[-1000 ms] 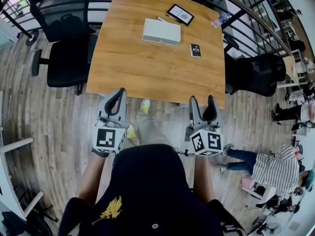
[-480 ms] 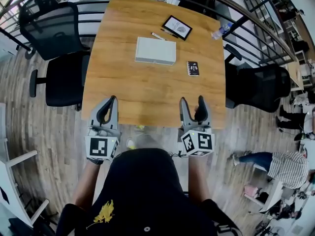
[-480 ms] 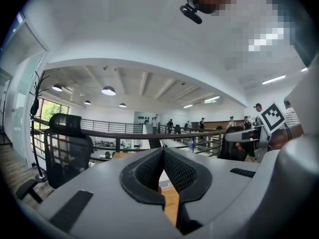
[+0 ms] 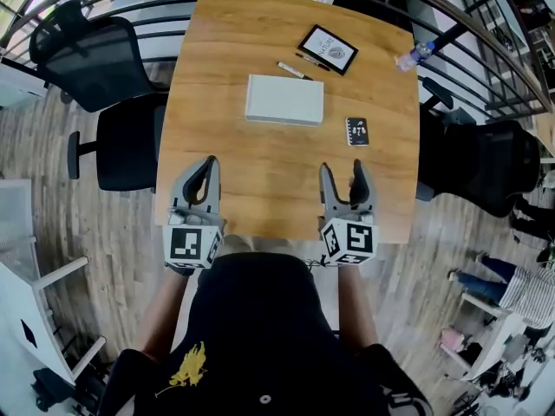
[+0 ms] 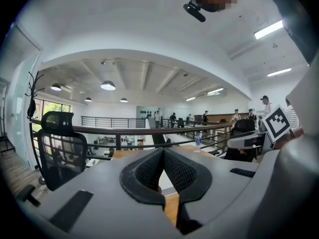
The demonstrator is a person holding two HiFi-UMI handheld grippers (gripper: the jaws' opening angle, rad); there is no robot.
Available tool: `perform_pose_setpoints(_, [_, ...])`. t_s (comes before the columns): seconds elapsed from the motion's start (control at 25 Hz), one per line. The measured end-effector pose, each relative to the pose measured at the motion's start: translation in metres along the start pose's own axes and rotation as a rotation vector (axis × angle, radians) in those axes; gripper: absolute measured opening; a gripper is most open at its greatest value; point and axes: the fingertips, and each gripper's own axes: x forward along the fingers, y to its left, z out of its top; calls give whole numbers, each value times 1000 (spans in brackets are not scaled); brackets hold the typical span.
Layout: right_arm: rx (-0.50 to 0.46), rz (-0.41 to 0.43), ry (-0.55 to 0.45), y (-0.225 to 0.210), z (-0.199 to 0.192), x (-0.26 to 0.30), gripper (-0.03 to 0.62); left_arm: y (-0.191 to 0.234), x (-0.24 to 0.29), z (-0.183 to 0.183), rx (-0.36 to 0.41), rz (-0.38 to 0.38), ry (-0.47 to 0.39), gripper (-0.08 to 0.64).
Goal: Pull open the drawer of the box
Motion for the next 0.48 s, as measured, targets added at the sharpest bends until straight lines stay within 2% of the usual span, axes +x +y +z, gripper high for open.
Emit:
perform_pose_setpoints(0.2, [1, 1, 42, 6, -14, 23, 265, 17, 17, -12, -30, 8, 17, 15])
perform_pose_setpoints(0.48, [-28, -35, 81, 30, -32, 49, 264, 38, 29, -36, -44, -43, 30, 15])
